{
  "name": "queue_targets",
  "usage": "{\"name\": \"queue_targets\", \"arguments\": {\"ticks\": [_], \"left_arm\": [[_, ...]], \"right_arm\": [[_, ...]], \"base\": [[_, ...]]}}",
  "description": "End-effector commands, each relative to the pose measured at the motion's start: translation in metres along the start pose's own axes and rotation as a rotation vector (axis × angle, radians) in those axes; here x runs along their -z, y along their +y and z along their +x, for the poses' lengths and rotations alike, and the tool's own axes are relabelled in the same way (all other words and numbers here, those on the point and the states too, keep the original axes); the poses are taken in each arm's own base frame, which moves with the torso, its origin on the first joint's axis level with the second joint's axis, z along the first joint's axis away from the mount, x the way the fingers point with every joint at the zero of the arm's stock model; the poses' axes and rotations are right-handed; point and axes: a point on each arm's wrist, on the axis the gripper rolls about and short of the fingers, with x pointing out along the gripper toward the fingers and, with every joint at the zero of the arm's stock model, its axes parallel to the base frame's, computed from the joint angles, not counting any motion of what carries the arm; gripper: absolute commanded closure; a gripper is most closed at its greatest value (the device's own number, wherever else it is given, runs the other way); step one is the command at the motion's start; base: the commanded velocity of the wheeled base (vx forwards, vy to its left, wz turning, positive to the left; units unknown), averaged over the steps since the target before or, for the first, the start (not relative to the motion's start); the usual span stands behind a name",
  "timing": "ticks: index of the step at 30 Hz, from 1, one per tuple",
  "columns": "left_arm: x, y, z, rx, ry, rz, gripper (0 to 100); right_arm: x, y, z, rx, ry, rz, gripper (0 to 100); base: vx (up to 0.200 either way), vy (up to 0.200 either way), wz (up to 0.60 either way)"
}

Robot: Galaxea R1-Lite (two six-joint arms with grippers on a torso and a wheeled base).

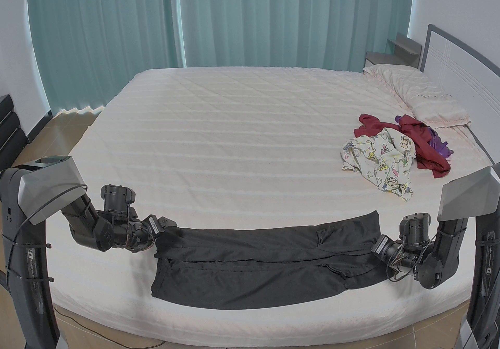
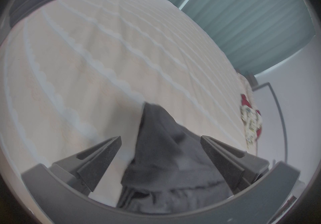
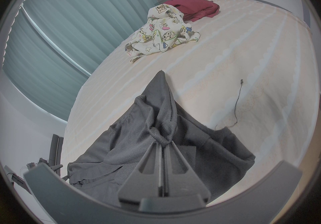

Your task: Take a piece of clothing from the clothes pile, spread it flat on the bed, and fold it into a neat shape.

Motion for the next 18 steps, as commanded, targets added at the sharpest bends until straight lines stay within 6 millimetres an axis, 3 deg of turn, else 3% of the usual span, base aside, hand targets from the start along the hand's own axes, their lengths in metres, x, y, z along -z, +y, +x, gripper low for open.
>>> {"name": "queue_targets", "arguments": {"ticks": [1,6,18], "left_arm": [[0.005,-0.001,-0.024,0.083,0.049,0.057,0],[0.015,0.007,-0.013,0.096,0.068,0.208,0],[0.023,0.011,-0.008,0.102,0.053,0.220,0]], "right_arm": [[0.003,0.001,0.000,-0.003,0.012,-0.006,100],[0.007,0.004,0.000,-0.012,0.021,-0.015,100],[0.007,0.004,0.000,-0.011,0.022,-0.016,100]], "base": [[0.000,0.000,0.00],[0.000,0.000,0.00],[0.000,0.000,0.00]]}}
